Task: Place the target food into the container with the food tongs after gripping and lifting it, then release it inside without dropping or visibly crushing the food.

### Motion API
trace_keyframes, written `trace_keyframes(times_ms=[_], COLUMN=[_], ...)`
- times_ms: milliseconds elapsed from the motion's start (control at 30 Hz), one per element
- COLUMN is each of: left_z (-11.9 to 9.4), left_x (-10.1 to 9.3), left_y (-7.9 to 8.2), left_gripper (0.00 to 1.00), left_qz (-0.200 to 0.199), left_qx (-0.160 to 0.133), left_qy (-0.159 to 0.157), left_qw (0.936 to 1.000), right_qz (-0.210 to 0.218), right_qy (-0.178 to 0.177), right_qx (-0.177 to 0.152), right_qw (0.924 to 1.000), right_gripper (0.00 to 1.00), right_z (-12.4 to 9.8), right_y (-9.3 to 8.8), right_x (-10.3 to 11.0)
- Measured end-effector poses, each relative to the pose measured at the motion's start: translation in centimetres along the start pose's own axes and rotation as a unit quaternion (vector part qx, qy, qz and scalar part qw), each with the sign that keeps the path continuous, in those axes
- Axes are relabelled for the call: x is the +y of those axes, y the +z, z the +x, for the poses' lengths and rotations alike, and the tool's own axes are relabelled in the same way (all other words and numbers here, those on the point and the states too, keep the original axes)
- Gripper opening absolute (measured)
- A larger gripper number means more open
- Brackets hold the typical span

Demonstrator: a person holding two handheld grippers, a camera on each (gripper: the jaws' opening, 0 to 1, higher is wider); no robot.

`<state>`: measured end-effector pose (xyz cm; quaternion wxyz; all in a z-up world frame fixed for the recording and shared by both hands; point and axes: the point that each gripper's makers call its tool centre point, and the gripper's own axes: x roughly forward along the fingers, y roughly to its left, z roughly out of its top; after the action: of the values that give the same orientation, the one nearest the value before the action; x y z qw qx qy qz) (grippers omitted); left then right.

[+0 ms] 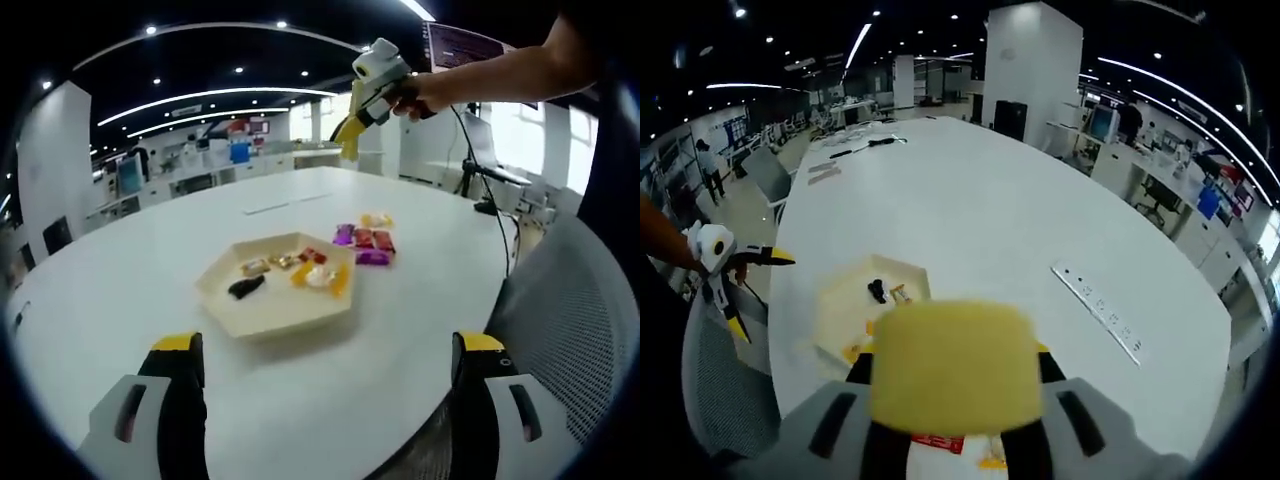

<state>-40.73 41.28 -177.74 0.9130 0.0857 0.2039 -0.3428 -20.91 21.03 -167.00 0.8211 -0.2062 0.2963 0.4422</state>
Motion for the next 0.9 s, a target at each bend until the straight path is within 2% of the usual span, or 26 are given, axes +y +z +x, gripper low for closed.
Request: trace_keyframes(times_ms=[167, 400, 733, 900], left_z=[0.0, 0.1, 0.1, 0.2], left_x=[0.0, -0.1, 0.0, -0.3], left_y=[-0.1, -0.2, -0.1, -0.2], left_gripper=[0.99, 0.99, 0.99, 0.99], left_qz=[-0.004, -0.006, -0.011, -0.010], left_qx=[0.002, 0.003, 0.002, 0.005], left_qy=[-0.001, -0.004, -0.005, -0.010], left_qw=[1.0000, 1.0000, 0.9999, 0.9999], right_qz=[0.017, 0.041, 0.065, 0.066], right_qy=[-0.013, -0.027, -0.027, -0.024], right_qx=[0.003, 0.015, 0.010, 0.005], right_qw=[0.9998, 0.9987, 0.9974, 0.9975], right_gripper=[0.30, 0.30, 0.30, 0.30], right_z=[-1.2, -2.9, -4.3, -4.2], right_y=[-1.7, -5.0, -7.4, -8.1], right_x=[-1.6, -3.6, -5.7, -5.8])
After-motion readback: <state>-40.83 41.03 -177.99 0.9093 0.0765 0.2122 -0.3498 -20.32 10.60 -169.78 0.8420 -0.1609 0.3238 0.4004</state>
